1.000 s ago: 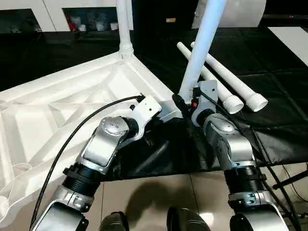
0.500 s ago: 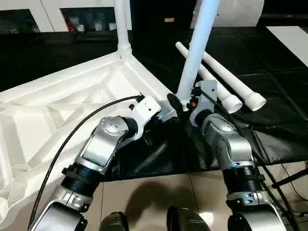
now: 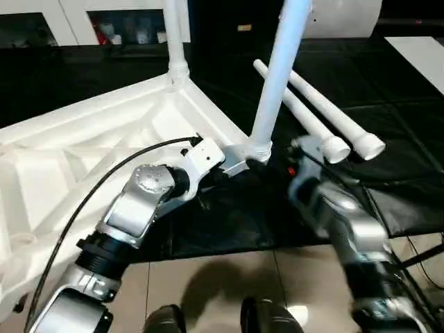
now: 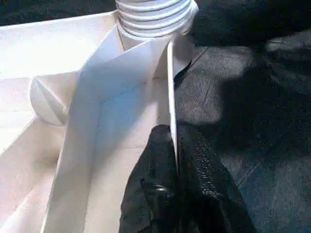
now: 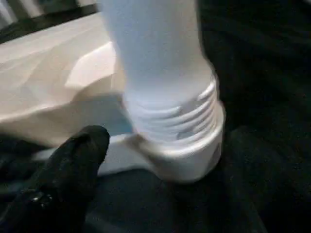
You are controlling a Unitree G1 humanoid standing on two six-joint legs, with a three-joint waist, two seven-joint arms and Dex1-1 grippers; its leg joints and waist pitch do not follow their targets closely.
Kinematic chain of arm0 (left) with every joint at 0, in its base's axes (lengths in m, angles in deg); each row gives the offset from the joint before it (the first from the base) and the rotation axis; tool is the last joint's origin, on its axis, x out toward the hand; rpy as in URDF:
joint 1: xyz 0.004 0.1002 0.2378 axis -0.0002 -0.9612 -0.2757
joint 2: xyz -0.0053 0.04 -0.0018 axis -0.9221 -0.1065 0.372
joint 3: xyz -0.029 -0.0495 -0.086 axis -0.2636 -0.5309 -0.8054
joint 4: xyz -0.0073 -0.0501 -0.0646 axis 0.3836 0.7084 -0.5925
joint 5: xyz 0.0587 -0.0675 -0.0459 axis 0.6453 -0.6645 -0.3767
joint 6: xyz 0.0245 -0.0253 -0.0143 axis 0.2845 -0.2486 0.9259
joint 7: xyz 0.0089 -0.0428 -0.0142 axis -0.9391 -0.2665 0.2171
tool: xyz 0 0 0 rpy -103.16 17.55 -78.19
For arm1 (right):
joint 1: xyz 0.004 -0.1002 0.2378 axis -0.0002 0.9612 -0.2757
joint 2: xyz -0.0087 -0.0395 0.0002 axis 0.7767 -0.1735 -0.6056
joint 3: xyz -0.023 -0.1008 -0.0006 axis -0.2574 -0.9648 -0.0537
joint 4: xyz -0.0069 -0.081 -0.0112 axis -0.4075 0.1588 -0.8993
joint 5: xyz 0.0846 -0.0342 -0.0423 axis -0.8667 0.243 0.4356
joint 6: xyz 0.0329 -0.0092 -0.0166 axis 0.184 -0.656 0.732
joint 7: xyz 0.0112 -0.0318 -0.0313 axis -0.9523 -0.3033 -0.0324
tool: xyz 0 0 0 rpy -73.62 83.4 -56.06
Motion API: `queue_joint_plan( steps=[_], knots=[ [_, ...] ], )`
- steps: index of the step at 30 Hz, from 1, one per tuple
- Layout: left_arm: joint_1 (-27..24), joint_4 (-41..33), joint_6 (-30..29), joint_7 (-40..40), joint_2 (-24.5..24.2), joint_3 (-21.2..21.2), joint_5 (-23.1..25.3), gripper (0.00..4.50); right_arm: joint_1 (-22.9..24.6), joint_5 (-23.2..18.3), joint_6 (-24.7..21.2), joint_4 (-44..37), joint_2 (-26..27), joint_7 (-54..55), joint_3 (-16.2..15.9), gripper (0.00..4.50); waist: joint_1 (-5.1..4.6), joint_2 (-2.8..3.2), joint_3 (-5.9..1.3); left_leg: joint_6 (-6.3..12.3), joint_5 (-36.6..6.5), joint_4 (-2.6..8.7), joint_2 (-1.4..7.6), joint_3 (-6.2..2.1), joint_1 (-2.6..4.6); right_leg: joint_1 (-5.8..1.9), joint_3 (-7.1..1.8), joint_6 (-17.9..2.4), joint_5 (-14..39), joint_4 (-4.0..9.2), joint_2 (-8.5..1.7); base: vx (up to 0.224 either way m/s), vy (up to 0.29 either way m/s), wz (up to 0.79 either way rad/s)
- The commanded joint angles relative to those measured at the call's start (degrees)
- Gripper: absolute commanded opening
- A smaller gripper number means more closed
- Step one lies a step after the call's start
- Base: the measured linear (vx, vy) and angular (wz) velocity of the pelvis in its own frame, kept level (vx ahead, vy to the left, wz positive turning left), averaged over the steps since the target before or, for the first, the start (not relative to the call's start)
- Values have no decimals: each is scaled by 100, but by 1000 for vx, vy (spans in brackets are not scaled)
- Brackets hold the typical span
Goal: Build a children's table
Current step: Rotate leg to tighten
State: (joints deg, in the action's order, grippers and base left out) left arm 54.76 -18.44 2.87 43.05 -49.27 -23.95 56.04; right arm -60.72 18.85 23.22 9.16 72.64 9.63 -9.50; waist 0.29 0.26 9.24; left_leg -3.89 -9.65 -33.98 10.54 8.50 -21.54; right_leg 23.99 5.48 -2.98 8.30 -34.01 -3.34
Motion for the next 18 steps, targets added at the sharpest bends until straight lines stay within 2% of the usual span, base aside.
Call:
queue_joint_plan(
  steps=[1,2,4,5,7,9,11,14,15,16,17,18],
  knots=[
    [167,-15,294,150,-185,-108,-17,0,162,-170,79,-376,-274,-473,-47,441,59,60,-607,518,-890,317,153,-8,25,-456,-316,-952,1612,471,-422,0,0,0],
    [175,90,499,311,-303,-80,-27,0,268,-214,159,-526,-510,-776,-50,441,57,76,-605,537,-915,324,168,-21,22,-447,-312,-957,1624,461,-426,0,0,0],
    [179,145,631,391,-362,-59,-38,0,306,-248,182,-589,-608,-898,-45,441,53,63,-597,545,-957,322,159,-12,24,-444,-314,-940,1684,477,-424,0,0,0],
    [150,236,943,678,-479,-46,-160,0,348,-284,300,-695,-841,-1168,-36,441,55,82,-596,536,-995,321,155,-14,26,-446,-308,-930,1786,481,-427,0,0,0],
    [112,251,1202,951,-581,3,-235,0,349,-232,445,-714,-991,-1337,-80,441,66,64,-598,526,-1001,318,145,-9,22,-448,-315,-865,1917,494,-433,0,0,0],
    [47,330,1673,1535,-864,149,-291,0,269,-154,671,-686,-1309,-1735,-164,441,87,76,-607,541,-989,318,154,-17,28,-436,-308,-874,1960,501,-434,0,0,0],
    [42,374,1812,1724,-955,199,-305,0,233,-147,712,-671,-1409,-1883,-206,441,102,88,-610,537,-975,323,175,-11,40,-426,-316,-936,1847,475,-430,0,0,0],
    [58,480,2158,2320,-1131,313,-439,0,76,46,928,-540,-1690,-2312,-500,441,172,85,-621,537,-939,330,195,-5,65,-410,-324,-1036,1740,450,-441,0,0,0],
    [58,482,2169,2338,-1135,317,-443,0,71,49,932,-535,-1696,-2330,-512,441,177,88,-623,529,-921,329,202,0,72,-407,-332,-1059,1687,441,-443,0,0,0],
    [68,536,2387,2657,-1199,398,-515,0,-8,112,1039,-459,-1796,-2650,-730,441,201,65,-635,543,-912,326,212,5,80,-402,-340,-1114,1626,417,-449,0,0,0],
    [68,536,2390,2661,-1199,399,-516,0,-9,113,1040,-458,-1797,-2653,-733,441,211,71,-640,553,-882,328,213,8,64,-417,-342,-1137,1565,414,-452,0,0,0],
    [96,587,2556,2835,-1250,480,-511,0,-44,150,1075,-406,-1873,-2947,-934,441,230,71,-643,563,-872,324,216,7,62,-421,-346,-1147,1523,408,-460,0,0,0]
  ],
)
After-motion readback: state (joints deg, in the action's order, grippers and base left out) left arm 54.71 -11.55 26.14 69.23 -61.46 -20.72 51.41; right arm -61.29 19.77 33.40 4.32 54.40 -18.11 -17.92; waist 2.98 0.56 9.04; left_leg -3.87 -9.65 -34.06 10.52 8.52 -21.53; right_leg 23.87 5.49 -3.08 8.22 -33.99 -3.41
